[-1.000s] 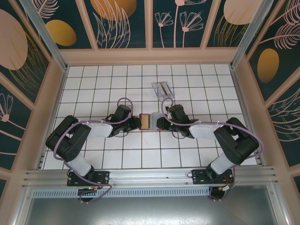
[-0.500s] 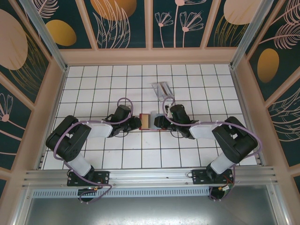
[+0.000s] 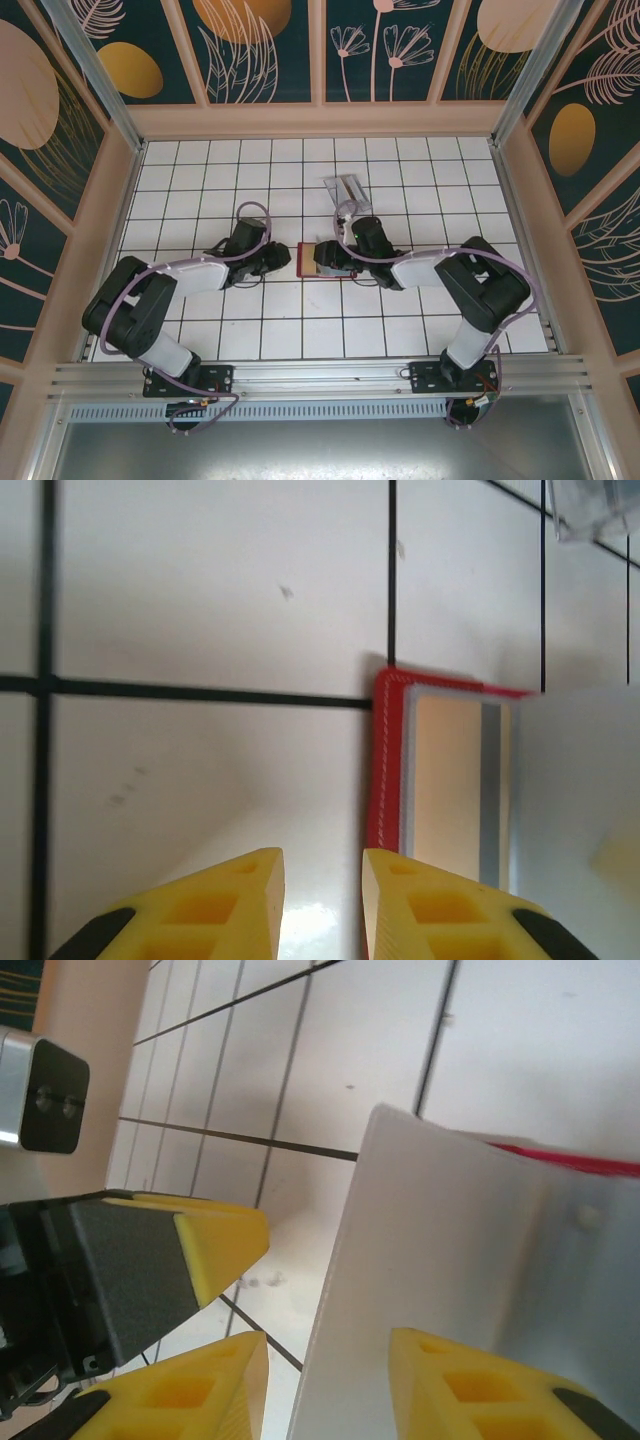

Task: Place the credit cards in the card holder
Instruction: Flip over the card slot in the card holder, then pick up the credit card from the storage box.

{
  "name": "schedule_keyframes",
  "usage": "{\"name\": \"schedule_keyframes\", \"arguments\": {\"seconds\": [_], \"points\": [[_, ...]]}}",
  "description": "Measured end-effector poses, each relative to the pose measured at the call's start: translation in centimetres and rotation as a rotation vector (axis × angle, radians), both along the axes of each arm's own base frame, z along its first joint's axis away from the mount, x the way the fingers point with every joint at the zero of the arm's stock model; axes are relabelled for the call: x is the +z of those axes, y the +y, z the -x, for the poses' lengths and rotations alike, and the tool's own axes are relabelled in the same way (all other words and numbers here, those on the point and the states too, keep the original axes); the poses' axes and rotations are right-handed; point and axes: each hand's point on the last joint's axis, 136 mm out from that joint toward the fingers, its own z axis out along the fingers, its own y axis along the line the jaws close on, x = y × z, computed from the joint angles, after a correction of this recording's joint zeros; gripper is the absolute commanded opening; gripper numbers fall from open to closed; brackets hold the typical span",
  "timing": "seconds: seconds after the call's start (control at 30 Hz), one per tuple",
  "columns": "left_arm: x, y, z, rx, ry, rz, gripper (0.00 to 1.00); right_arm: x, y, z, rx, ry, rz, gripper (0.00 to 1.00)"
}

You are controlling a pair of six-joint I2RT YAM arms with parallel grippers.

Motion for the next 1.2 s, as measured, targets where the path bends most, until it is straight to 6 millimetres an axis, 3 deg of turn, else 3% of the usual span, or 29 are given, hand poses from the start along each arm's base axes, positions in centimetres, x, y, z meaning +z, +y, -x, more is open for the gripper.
{"name": "schedule_keyframes", "arguments": {"seconds": [0.17, 0.4, 0.53, 0.6, 0.77, 0.87, 0.93, 1.03, 1.2], "points": [[0.5, 1.0, -0.4, 0.023, -0.008, -0.007, 0.29, 0.5, 2.0, -0.2, 0.033, -0.020, -0.025, 0.39], [0.4, 1.2, -0.4, 0.011, -0.012, -0.018, 0.30, 0.8, 1.6, -1.6, 0.012, -0.048, 0.027, 0.43], [-0.5, 1.4, 0.1, -0.003, 0.013, -0.040, 0.30, 2.7, 0.8, -5.2, -0.053, -0.135, 0.140, 0.52], [-0.7, 1.4, 0.2, -0.008, 0.019, -0.048, 0.32, 4.6, 0.3, -7.7, -0.106, -0.206, 0.214, 0.57], [-0.6, 1.5, 0.3, -0.015, 0.021, -0.057, 0.40, 11.7, -1.8, -13.6, -0.240, -0.375, 0.371, 0.68], [-0.4, 1.5, 0.3, -0.015, 0.020, -0.056, 0.42, 13.5, -3.6, -16.3, -0.290, -0.413, 0.451, 0.69], [-0.3, 1.5, 0.2, -0.015, 0.019, -0.056, 0.43, 13.1, -4.7, -17.7, -0.302, -0.405, 0.514, 0.70], [0.2, 1.5, 0.2, -0.015, 0.009, -0.053, 0.43, 10.8, -5.8, -19.1, -0.280, -0.362, 0.615, 0.75], [1.0, 1.5, 0.2, -0.021, -0.002, -0.057, 0.43, 6.5, -5.9, -18.9, -0.159, -0.266, 0.700, 0.77]]}}
